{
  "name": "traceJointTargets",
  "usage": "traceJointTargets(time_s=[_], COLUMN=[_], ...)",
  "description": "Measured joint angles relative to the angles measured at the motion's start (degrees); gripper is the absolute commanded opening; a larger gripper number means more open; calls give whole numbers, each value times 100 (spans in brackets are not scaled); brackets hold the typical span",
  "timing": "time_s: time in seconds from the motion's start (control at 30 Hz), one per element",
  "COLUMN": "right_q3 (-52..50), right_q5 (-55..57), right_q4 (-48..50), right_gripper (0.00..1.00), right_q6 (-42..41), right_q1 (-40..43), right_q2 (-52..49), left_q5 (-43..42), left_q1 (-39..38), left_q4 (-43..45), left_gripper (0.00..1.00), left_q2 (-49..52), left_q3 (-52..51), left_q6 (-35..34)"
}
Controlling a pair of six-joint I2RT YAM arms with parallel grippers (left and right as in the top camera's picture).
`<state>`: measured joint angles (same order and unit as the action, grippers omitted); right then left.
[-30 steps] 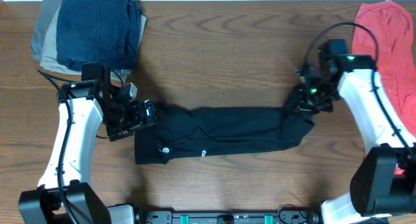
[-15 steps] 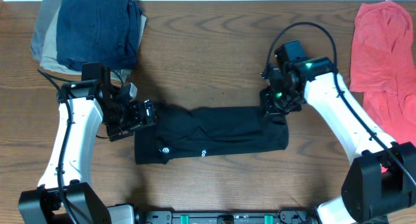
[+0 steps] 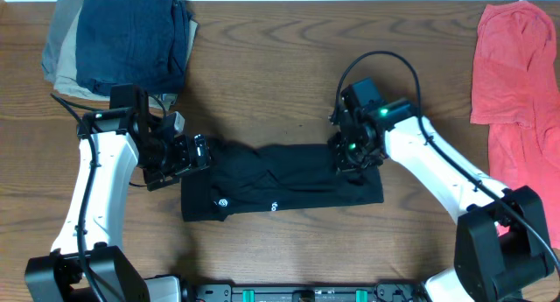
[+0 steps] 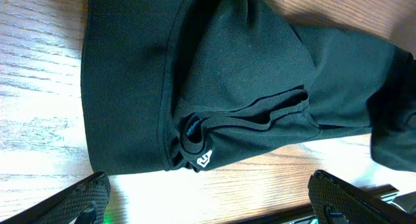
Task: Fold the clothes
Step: 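Fold the right end of the black strip leftward with the right gripper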
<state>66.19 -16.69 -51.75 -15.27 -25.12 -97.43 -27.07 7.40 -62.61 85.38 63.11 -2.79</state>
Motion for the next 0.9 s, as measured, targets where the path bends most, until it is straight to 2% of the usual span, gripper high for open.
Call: traceJointTargets(time_s=[0.07,0.13,0.23,0.47,0.53,0.57,0.63,0.73,0.77,0.9], right_q3=[-37,-42,-42,105,262,348,479,516,511,393], right_q5=[-7,-20,-39,-44,-42,-35,-42,-31,-31,-37], right_q4=[61,92,155,-192,-339,-411,-514,-800,-890,-844], right_gripper=[47,59,64,66,61,54,27,4,1,1], right_q6=[-52,-76,-146,-179,-164,-151,-129,2,46,85], right_q1=[-101,-188,-299,-267,-166,-127,-4,105,120,72], right_q2=[0,0,0,0,0,0,0,0,0,0], left_q5=[-2,0,0,-2,-2,0,-2,0,-2,0], left_q1=[0,0,0,0,0,0,0,0,0,0], left_q4=[2,2,0,0,0,0,0,0,0,4], left_gripper=[98,98,98,98,98,98,98,98,98,98], left_q2=[0,0,0,0,0,0,0,0,0,0], left_q3=[0,0,0,0,0,0,0,0,0,0], left_q6=[0,0,0,0,0,0,0,0,0,0])
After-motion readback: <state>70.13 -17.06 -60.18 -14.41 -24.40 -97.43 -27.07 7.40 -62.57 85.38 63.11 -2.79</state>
